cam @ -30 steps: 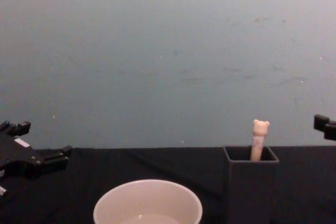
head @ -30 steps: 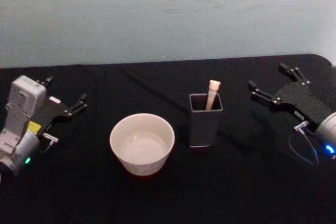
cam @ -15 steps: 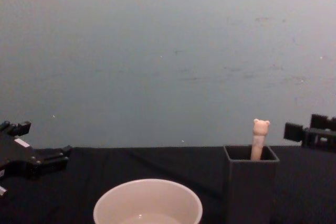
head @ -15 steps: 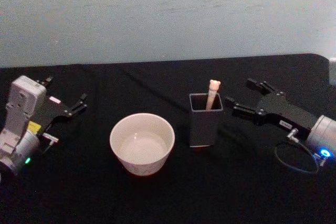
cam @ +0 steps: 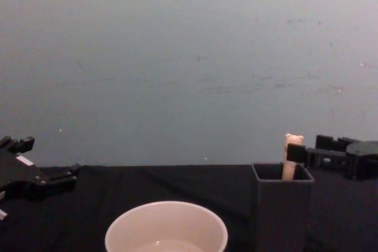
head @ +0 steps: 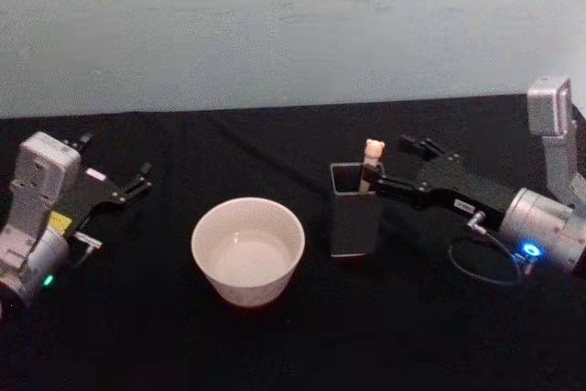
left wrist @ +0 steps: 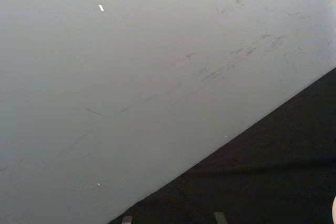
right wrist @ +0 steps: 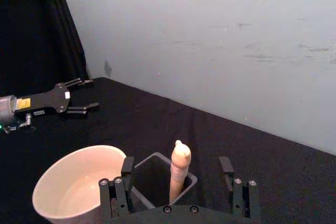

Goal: Pick up the stirring spoon with one hand, stir inside the cup, then place it back in its original position.

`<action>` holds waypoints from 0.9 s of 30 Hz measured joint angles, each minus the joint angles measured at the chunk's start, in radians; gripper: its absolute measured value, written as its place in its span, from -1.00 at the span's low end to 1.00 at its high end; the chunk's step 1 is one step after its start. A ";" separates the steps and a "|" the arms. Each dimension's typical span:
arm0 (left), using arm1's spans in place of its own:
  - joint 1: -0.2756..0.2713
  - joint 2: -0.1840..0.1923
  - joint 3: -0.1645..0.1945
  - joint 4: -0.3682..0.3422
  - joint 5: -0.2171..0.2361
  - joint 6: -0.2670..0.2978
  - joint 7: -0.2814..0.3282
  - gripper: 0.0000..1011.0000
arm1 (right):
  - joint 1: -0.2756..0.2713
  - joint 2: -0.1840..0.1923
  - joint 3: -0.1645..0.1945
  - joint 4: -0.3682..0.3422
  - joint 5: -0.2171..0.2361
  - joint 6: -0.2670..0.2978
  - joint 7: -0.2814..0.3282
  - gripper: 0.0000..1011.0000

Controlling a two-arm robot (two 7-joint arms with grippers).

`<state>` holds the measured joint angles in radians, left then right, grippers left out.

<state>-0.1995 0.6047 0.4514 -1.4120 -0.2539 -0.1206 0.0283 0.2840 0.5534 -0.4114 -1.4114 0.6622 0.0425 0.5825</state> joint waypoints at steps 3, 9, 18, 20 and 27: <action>0.000 0.000 0.000 0.000 0.000 0.000 0.000 0.98 | 0.018 -0.016 -0.008 0.022 -0.005 0.001 0.000 0.98; 0.000 0.000 0.000 0.000 0.000 0.000 0.000 0.98 | 0.032 -0.030 -0.016 0.038 -0.013 -0.001 0.001 0.98; 0.000 0.000 0.000 0.000 0.000 0.000 0.000 0.98 | 0.042 -0.041 -0.026 0.050 -0.030 -0.014 0.002 0.98; 0.000 0.000 0.000 0.000 0.000 0.000 0.000 0.98 | 0.042 -0.041 -0.026 0.050 -0.029 -0.014 0.002 0.98; 0.000 0.000 0.000 0.000 0.000 0.000 0.000 0.98 | 0.041 -0.040 -0.024 0.049 -0.028 -0.014 0.002 0.98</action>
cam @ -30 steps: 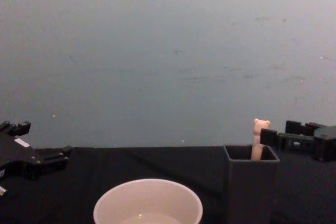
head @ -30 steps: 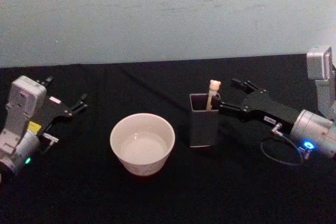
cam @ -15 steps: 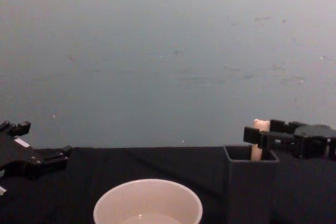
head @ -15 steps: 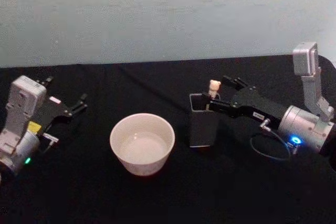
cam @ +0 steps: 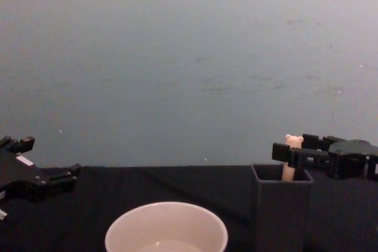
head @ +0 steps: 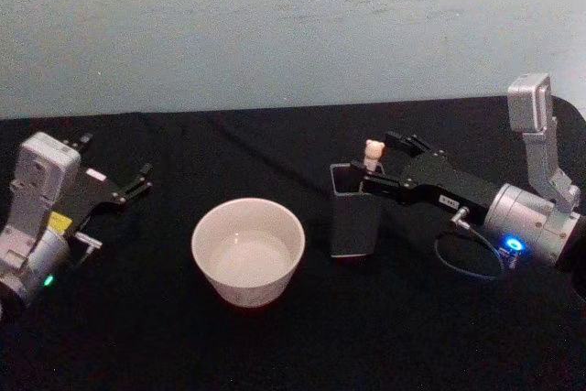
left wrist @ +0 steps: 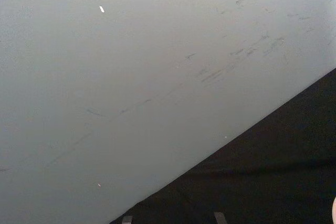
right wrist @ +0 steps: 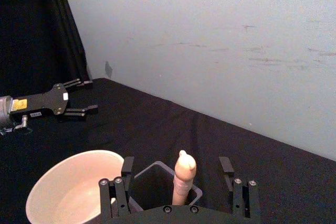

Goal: Pick up the stirring spoon with one hand, stir inside the cup, then place it back in its original position.

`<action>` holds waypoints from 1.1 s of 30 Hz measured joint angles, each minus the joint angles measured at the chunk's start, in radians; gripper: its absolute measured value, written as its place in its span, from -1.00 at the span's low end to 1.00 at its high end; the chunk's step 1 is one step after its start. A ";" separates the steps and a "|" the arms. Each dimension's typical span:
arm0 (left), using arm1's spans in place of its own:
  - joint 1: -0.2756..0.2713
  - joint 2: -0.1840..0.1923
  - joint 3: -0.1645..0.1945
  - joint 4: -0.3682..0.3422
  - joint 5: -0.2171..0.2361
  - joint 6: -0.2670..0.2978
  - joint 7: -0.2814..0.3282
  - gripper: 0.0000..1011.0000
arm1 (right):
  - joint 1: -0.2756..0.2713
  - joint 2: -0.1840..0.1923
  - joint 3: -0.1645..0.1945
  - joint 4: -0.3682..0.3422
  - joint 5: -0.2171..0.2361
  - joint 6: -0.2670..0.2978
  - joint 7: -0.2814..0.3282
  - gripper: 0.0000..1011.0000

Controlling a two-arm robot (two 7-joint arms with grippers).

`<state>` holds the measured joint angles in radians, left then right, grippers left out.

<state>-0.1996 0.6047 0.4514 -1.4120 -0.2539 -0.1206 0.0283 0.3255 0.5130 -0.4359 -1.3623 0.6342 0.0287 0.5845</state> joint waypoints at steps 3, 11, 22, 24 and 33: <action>0.000 0.000 0.000 0.000 0.000 0.000 0.000 0.98 | 0.000 0.000 0.000 0.000 0.001 0.000 0.000 0.97; 0.000 0.000 0.000 0.000 0.000 0.000 0.000 0.98 | -0.001 0.001 0.001 -0.001 0.003 0.001 0.000 0.62; 0.000 0.000 0.000 0.000 0.000 0.000 0.000 0.98 | -0.001 0.001 0.002 -0.002 0.004 0.002 0.000 -0.04; 0.000 0.000 0.000 0.000 0.000 0.000 0.000 0.98 | -0.001 0.001 0.002 -0.002 0.004 0.002 0.000 -0.17; 0.000 0.000 0.000 0.000 0.000 0.000 0.000 0.98 | -0.001 0.001 0.002 -0.002 0.005 0.002 0.000 -0.60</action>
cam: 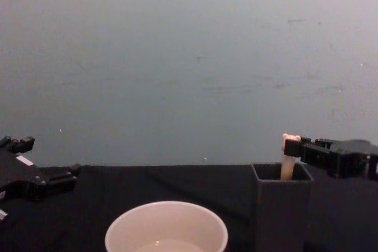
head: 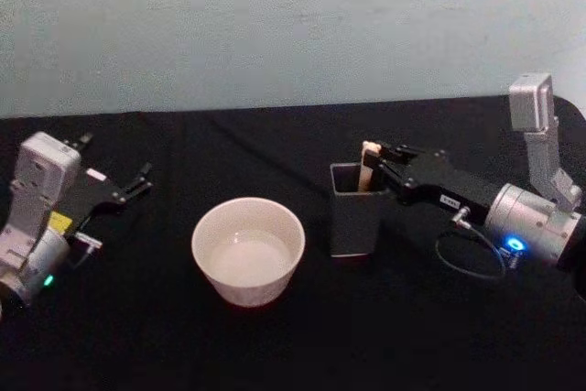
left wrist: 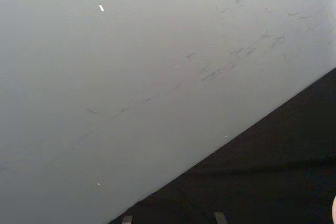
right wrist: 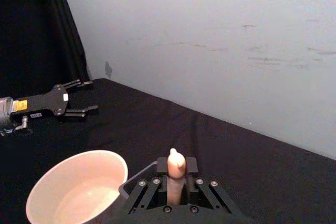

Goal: Pick up the stirring spoon with one hand, stir inside the cup, then place it back in its original position.

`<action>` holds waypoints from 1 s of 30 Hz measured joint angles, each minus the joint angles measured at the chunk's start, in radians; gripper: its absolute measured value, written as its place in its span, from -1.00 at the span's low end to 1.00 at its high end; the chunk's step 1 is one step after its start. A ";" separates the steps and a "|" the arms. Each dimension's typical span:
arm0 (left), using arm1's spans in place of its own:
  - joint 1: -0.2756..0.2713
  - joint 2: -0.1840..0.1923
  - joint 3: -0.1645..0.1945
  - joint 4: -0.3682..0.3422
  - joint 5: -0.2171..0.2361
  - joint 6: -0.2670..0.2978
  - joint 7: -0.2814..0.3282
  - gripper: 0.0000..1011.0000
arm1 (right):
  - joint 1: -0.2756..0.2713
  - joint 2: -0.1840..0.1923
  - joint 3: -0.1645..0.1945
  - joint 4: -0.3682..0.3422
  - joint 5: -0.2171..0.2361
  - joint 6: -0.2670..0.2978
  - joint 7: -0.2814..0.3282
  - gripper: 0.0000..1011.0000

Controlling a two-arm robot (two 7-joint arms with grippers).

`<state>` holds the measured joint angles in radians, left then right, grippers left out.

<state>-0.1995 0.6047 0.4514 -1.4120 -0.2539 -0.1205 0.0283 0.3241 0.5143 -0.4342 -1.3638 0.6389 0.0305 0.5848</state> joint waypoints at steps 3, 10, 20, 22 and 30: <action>0.000 0.000 0.000 0.000 0.000 0.000 0.000 0.98 | 0.000 0.000 0.000 0.000 0.000 0.000 0.000 -0.60; 0.000 0.000 0.000 0.000 0.000 0.000 0.000 0.98 | 0.000 0.000 0.000 0.000 0.000 0.000 0.000 -0.60; 0.000 0.000 0.000 0.000 0.000 0.000 0.000 0.98 | -0.016 0.013 0.003 -0.052 -0.046 -0.025 -0.027 -0.60; 0.000 0.000 0.000 0.000 0.000 0.000 0.000 0.98 | -0.020 0.019 0.008 -0.070 -0.055 -0.031 -0.033 -0.60; 0.000 0.000 0.000 0.000 0.000 0.000 0.000 0.98 | -0.049 0.045 0.046 -0.178 -0.089 -0.068 -0.051 -0.60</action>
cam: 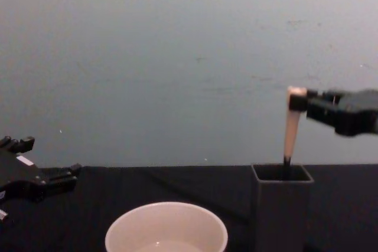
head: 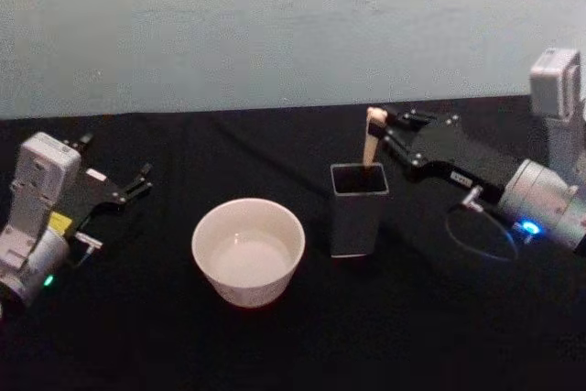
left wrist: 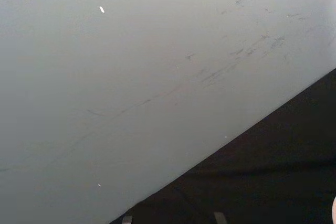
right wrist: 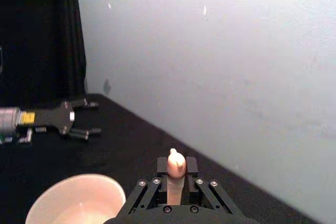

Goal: Pick up the stirring spoon with one hand, stir inside the cup, then place it back in its original position.

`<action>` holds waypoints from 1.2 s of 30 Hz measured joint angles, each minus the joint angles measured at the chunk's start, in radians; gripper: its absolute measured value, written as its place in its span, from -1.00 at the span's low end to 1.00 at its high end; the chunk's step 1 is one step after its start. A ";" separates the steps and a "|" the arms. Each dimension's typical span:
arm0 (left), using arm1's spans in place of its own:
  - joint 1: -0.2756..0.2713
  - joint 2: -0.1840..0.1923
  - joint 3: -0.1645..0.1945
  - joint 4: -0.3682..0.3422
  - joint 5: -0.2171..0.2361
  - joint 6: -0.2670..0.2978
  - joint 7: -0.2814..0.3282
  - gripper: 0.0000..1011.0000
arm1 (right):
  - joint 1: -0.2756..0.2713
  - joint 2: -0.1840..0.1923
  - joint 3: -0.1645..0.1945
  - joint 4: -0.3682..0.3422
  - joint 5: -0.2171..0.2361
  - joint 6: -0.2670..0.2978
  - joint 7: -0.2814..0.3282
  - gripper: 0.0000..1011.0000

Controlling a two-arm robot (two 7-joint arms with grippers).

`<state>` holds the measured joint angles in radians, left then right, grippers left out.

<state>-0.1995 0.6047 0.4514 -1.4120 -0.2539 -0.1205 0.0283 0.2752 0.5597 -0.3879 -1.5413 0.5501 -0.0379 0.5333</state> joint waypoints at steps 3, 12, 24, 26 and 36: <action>0.000 0.000 0.000 0.000 0.000 0.000 0.000 0.98 | -0.008 0.003 0.014 -0.024 0.000 -0.010 -0.001 -0.60; 0.000 0.000 0.000 0.000 0.000 0.000 0.000 0.98 | -0.029 -0.004 0.066 -0.089 0.028 -0.040 -0.007 -0.60; 0.000 0.000 0.000 0.000 0.000 0.000 0.000 0.98 | -0.008 -0.045 0.067 -0.084 0.039 -0.051 -0.010 -0.60; 0.000 0.000 0.000 0.000 0.000 0.000 0.000 0.98 | -0.002 -0.052 0.060 -0.079 0.039 -0.051 -0.007 -0.60; 0.000 0.000 0.000 0.000 0.000 0.000 0.000 0.98 | 0.040 -0.101 -0.012 -0.032 0.029 -0.054 0.040 -0.60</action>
<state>-0.1996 0.6047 0.4514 -1.4119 -0.2539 -0.1206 0.0283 0.3153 0.4585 -0.4003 -1.5735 0.5796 -0.0918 0.5732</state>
